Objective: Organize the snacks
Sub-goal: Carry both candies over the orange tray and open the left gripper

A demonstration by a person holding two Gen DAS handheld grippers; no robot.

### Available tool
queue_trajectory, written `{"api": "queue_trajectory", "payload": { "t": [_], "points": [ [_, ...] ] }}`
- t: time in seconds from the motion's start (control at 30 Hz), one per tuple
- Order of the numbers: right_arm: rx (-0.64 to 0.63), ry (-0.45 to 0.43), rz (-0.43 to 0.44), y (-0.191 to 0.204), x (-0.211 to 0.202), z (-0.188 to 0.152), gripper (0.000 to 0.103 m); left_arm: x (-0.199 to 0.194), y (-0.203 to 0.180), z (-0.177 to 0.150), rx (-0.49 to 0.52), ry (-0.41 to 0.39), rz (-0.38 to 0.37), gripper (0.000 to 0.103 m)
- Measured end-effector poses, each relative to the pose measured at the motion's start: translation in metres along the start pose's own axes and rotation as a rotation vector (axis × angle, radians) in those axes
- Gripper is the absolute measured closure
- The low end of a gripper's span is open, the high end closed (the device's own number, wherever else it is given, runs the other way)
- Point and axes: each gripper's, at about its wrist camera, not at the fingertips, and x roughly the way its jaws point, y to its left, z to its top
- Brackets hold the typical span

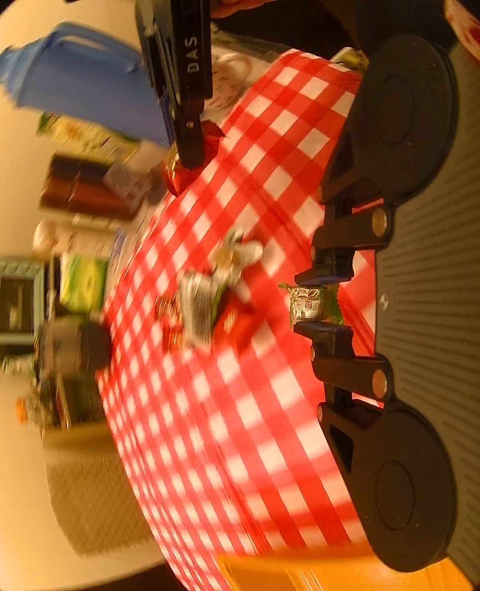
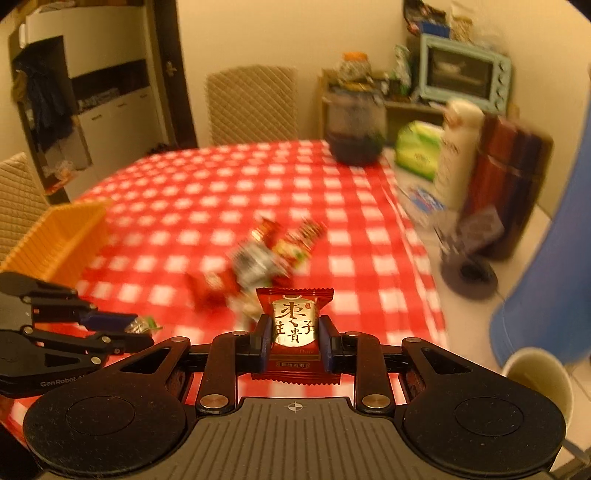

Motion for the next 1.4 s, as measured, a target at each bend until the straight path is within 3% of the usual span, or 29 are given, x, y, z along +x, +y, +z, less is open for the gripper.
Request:
{"api": "queue_trajectory", "payload": {
  "t": [0.3, 0.67, 0.97, 1.4],
  "points": [
    [-0.059, -0.060, 0.118, 0.086, -0.013, 0.034, 0.076, -0.085, 0.057, -0.008, -0.112, -0.070, 0.125, 0.085],
    [-0.102, -0.049, 0.278, 0.202, 0.006, 0.054, 0.076, -0.155, 0.127, -0.031, -0.210, -0.092, 0.271, 0.085],
    [-0.097, -0.030, 0.327, 0.261, 0.045, 0.055, 0.076, -0.165, 0.180, -0.051, -0.276, -0.081, 0.324, 0.085],
    [-0.088, 0.019, 0.382, 0.294, 0.102, 0.040, 0.076, -0.143, 0.225, -0.075, -0.341, -0.056, 0.327, 0.085]
  ]
}}
